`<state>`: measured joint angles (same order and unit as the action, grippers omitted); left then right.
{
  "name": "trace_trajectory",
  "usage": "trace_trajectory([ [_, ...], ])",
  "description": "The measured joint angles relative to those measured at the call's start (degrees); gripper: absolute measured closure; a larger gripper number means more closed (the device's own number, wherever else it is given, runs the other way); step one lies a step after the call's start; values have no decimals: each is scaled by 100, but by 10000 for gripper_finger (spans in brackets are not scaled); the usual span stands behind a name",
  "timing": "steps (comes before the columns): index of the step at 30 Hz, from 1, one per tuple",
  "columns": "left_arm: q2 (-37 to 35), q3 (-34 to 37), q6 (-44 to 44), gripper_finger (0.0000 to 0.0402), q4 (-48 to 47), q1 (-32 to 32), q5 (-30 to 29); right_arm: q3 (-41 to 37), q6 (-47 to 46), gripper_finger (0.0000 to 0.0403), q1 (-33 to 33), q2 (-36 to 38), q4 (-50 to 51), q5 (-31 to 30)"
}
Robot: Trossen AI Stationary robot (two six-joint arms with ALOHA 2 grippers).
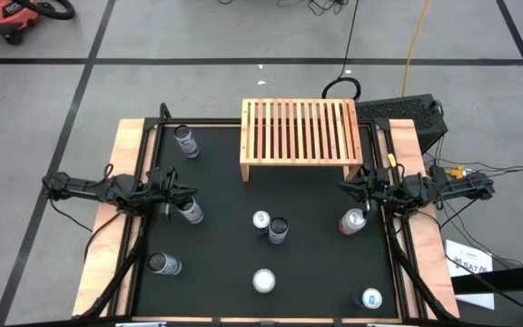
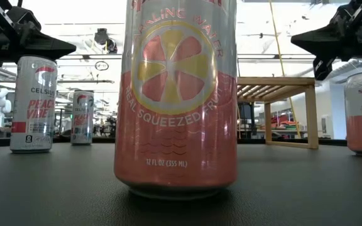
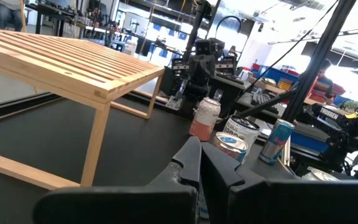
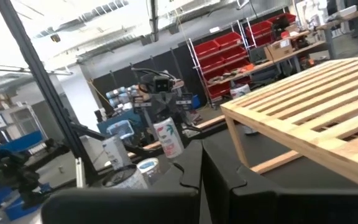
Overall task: Place canned beverage on shelf
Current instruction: Put the top pink soda can on the shelf
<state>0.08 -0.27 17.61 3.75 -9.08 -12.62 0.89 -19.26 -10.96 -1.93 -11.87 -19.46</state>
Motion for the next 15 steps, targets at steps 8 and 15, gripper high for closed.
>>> trace_trajectory([
  [8, 2, 1, -1, 389, 2, -1, 2, 0, -173, 403, 0, -2, -152, -19],
  [15, 1, 2, -251, 389, 52, 4, -701, -2, -782, 403, 0, -2, -163, -617],
])
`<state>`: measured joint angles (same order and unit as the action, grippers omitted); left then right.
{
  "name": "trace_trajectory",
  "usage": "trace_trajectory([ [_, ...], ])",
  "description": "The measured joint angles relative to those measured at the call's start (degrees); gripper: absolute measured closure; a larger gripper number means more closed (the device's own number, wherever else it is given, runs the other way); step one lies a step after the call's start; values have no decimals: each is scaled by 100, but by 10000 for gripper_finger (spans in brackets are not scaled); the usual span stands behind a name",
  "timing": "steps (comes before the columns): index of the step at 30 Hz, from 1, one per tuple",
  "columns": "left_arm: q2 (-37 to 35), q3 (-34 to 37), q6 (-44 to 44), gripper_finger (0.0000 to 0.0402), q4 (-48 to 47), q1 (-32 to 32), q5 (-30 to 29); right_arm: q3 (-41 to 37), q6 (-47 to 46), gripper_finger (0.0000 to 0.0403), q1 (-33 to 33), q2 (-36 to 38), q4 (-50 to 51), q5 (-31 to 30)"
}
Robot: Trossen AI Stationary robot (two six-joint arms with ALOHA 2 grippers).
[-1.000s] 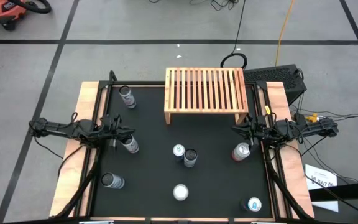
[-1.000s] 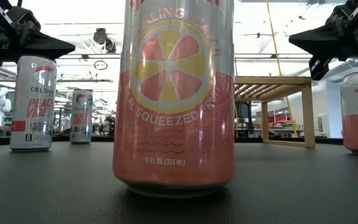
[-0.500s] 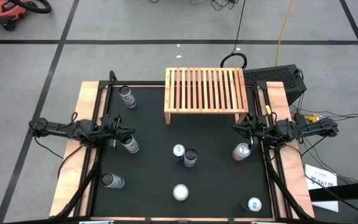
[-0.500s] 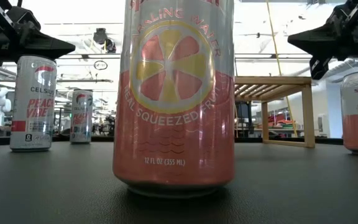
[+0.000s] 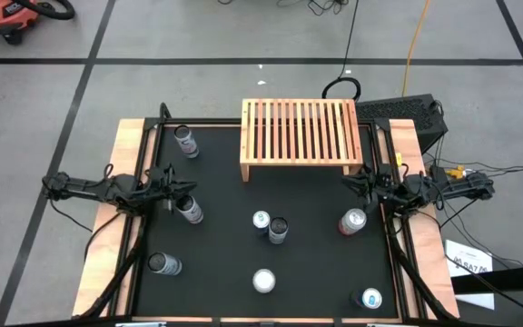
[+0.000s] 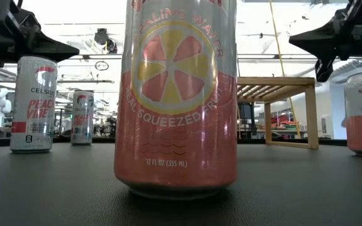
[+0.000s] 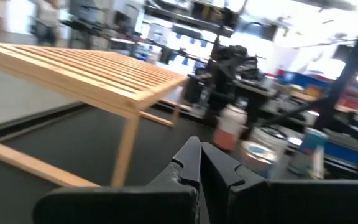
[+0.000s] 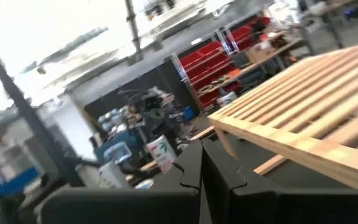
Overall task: Place canned beverage on shelf
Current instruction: Put the top pink soda can on the shelf
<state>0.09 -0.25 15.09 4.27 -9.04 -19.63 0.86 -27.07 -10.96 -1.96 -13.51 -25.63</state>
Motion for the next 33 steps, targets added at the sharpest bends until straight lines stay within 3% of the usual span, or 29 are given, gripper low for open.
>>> trace_trajectory([
  [7, 1, 0, 659, 389, 199, 0, -71, 191, -391, 402, 0, -6, 3, -12],
  [12, 2, -14, 606, 389, 589, 0, -582, 516, -272, 382, 0, -27, -31, -11],
  [17, 196, -209, 542, 389, 600, 0, -616, 696, -265, 354, 0, -100, -401, -12],
  [22, 615, -508, 533, 389, 600, 0, -621, 708, -173, 328, 0, -183, -998, -23],
  [29, 1517, -1024, 542, 389, 716, 0, -746, 713, -71, 290, 0, -310, -1523, -713],
  [33, 2172, -1476, 508, 389, 896, 2, -891, 717, -59, 264, 0, -439, -1590, -758],
])
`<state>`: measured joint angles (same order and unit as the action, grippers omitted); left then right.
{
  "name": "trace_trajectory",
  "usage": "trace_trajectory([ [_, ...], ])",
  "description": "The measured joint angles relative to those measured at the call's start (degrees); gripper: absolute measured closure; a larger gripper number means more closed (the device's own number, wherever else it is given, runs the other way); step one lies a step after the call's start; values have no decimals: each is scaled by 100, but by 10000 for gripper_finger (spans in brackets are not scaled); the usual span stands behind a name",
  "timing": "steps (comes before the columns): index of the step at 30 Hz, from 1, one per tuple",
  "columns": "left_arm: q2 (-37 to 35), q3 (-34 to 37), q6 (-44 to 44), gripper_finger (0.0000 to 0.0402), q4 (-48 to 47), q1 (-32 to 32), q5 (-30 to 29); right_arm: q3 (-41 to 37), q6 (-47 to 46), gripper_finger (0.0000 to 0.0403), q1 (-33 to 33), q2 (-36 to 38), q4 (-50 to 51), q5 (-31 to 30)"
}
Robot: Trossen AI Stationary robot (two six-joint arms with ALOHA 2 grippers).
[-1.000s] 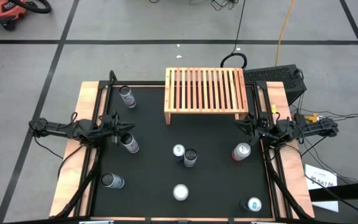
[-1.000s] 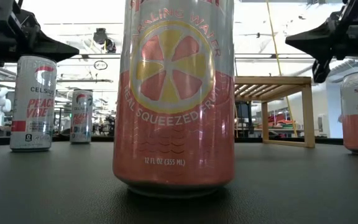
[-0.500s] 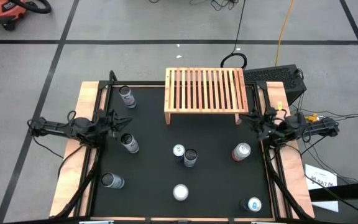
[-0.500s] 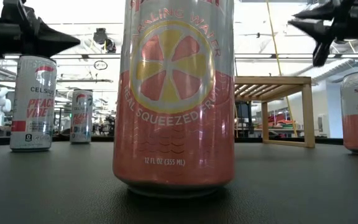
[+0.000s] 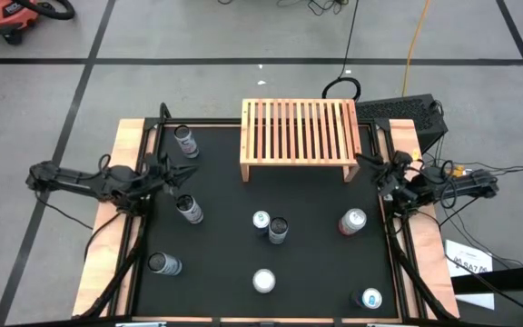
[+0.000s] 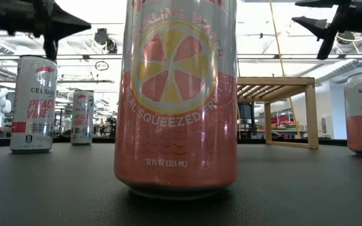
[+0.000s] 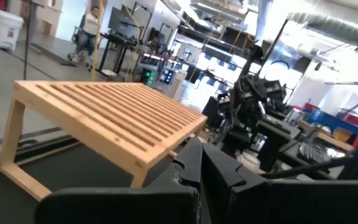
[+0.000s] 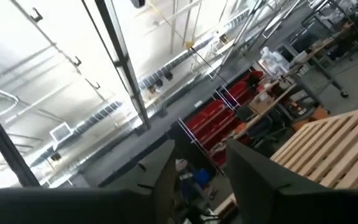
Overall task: Place canned beverage on shelf
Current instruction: Put the top pink soda can on the shelf
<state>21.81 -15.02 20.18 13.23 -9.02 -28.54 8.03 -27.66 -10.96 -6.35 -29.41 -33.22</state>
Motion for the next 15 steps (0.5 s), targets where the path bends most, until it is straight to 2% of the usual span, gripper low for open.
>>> trace_trajectory([
  [5, 879, -675, -45, 389, -20, 48, -349, 229, 52, 229, -2, -415, 176, 9],
  [9, 1467, -1178, -255, 376, -21, 246, -390, 928, 488, 207, 0, -1030, 709, 20],
  [12, 1813, -1519, -260, 344, -9, 400, -387, 1630, 845, 192, -2, -1528, 1639, 19],
  [15, 2107, -1768, -275, 295, -22, 473, -376, 2320, 739, 180, -2, -1988, 2730, 16],
])
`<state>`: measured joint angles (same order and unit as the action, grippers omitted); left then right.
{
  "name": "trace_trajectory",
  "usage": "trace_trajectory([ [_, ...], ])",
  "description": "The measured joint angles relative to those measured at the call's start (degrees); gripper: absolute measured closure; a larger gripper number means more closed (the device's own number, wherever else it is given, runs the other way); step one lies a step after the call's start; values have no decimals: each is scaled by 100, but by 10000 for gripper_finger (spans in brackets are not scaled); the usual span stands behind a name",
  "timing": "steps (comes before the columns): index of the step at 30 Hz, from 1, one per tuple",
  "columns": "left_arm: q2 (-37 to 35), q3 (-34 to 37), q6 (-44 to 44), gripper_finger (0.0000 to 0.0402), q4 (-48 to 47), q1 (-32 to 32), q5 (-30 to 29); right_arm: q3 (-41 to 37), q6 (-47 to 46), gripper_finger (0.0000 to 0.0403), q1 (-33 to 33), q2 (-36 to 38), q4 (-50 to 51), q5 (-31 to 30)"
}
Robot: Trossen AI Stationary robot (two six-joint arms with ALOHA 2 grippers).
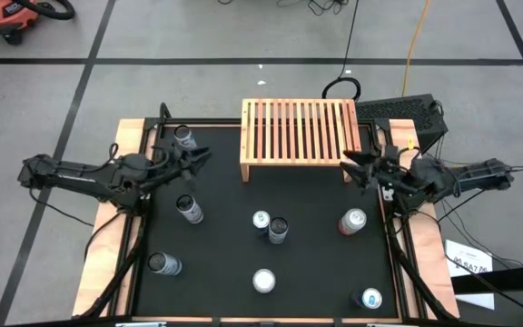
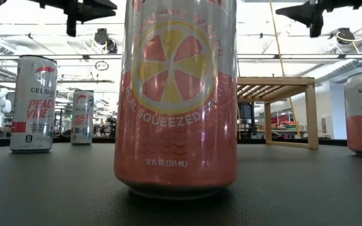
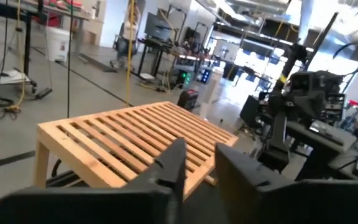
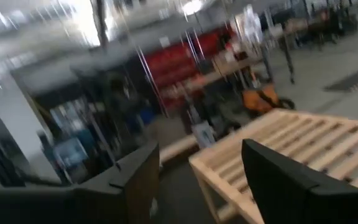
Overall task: Place canned beverage on shelf
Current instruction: Put the top pink soda can on the shelf
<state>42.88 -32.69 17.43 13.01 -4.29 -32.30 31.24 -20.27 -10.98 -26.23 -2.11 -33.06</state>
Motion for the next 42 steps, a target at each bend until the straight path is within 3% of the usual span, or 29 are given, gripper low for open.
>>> trace_trajectory([
  [7, 574, -236, -37, 172, 0, 10, 751, 1458, -943, 167, -1, -861, 3261, 196],
  [13, 918, -236, -31, 118, -4, 10, 1109, 2149, -1375, 167, -1, -1504, 5160, 878],
  [18, 1072, -237, 13, 111, 1, 10, 1109, 2239, -1908, 160, -2, -1843, 5872, 2170],
  [22, 1171, -238, 13, 111, 2, 10, 1109, 2239, -2090, 128, -2, -2059, 6607, 2727],
  [27, 1268, -238, 17, 111, 12, 10, 1109, 2239, -2257, 80, -2, -2183, 7368, 2806],
  [32, 1363, -239, 20, 111, 9, 10, 1100, 2239, -2506, 44, -81, -2329, 7182, 3496],
  [38, 1456, -240, 26, 111, 5, 10, 985, 2239, -2919, 35, -440, -2630, 7186, 3624],
  [42, 1519, -240, 26, 111, 3, 10, 980, 2239, -3209, 35, -704, -2862, 7270, 3319],
])
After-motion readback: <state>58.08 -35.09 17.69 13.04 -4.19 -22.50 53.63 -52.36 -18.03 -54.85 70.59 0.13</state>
